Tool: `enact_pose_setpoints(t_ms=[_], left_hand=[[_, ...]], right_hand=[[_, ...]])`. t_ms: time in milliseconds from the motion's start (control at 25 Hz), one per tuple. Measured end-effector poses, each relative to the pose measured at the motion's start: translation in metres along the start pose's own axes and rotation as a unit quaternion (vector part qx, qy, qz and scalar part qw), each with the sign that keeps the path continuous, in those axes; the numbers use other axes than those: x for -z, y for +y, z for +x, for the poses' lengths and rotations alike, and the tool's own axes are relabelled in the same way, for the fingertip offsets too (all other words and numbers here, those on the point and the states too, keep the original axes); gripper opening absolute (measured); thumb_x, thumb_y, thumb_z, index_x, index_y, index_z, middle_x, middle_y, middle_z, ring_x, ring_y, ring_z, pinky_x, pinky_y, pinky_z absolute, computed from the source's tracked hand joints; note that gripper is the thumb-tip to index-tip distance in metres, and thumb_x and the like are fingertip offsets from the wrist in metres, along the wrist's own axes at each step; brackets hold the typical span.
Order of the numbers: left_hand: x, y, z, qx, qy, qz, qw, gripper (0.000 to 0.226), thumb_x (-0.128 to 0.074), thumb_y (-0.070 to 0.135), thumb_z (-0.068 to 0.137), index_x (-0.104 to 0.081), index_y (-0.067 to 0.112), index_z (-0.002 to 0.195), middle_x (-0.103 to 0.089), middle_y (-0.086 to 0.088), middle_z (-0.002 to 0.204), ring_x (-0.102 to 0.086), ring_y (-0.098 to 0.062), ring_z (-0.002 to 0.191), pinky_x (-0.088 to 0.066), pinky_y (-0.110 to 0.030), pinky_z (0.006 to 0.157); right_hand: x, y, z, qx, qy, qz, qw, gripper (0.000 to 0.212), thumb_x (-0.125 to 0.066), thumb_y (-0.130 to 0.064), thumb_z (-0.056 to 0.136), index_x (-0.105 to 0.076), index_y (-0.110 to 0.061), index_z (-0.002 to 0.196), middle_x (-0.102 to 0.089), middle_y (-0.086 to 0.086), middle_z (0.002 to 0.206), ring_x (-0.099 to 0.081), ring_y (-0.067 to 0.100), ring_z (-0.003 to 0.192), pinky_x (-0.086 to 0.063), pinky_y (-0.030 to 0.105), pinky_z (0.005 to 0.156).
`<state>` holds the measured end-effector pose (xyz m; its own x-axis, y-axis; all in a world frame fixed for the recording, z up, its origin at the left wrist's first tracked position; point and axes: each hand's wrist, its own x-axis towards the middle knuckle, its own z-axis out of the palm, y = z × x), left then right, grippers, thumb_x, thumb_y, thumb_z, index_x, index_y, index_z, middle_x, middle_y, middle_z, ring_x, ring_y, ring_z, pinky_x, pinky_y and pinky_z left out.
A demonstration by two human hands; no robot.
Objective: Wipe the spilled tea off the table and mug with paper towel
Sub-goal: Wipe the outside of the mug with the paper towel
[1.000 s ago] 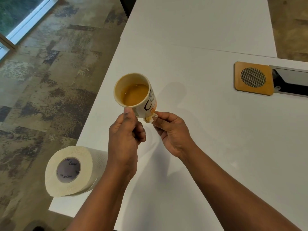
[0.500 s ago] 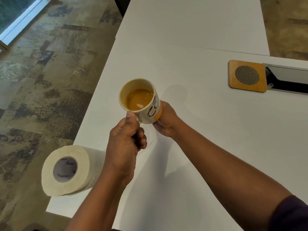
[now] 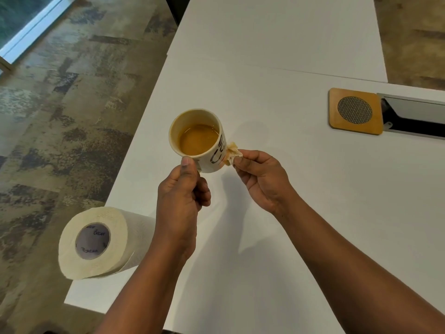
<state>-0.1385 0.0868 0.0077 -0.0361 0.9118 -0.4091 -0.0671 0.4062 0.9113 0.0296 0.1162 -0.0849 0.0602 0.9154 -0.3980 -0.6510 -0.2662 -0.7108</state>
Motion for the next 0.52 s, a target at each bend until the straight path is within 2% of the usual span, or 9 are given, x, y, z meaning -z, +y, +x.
enact_pose_setpoints(t_ms=[120, 360, 440, 520], left_hand=[[-0.006, -0.001, 0.001, -0.007, 0.001, -0.006, 1.000, 0.052, -0.041, 0.044, 0.105, -0.068, 0.038, 0.061, -0.057, 0.002, 0.060, -0.052, -0.013, 0.063, -0.048, -0.035, 0.071], [-0.013, 0.003, -0.002, -0.010, -0.017, -0.043, 0.999, 0.047, -0.044, 0.043, 0.104, -0.072, 0.037, 0.067, -0.052, -0.001, 0.062, -0.051, -0.013, 0.062, -0.052, -0.027, 0.067], [-0.013, 0.003, -0.003, -0.007, -0.023, -0.055, 0.998, 0.048, -0.043, 0.042, 0.104, -0.074, 0.037, 0.069, -0.051, -0.001, 0.061, -0.051, -0.010, 0.060, -0.052, -0.024, 0.064], [-0.014, 0.002, -0.005, -0.003, -0.030, -0.062, 0.998, 0.049, -0.043, 0.042, 0.104, -0.075, 0.038, 0.068, -0.048, -0.002, 0.061, -0.049, -0.009, 0.060, -0.051, -0.026, 0.065]], right_hand=[[-0.002, 0.010, -0.014, -0.009, -0.001, 0.001, 1.000, 0.023, -0.075, -0.002, 0.074, -0.076, -0.003, 0.097, -0.077, 0.016, 0.102, -0.073, 0.028, 0.100, -0.058, 0.032, 0.092], [-0.029, 0.030, -0.019, -0.047, -0.011, 0.007, 0.999, 0.017, -0.067, 0.009, 0.086, -0.070, 0.003, 0.101, -0.075, 0.016, 0.099, -0.072, 0.029, 0.097, -0.057, 0.037, 0.094], [-0.036, 0.031, -0.017, -0.049, -0.036, -0.018, 0.998, 0.015, -0.064, 0.008, 0.089, -0.070, 0.000, 0.100, -0.075, 0.011, 0.090, -0.072, 0.023, 0.085, -0.059, 0.034, 0.084], [-0.042, 0.032, -0.016, -0.056, -0.064, -0.073, 0.994, 0.016, -0.062, 0.005, 0.089, -0.070, -0.003, 0.100, -0.072, 0.004, 0.073, -0.068, 0.013, 0.066, -0.057, 0.025, 0.064]])
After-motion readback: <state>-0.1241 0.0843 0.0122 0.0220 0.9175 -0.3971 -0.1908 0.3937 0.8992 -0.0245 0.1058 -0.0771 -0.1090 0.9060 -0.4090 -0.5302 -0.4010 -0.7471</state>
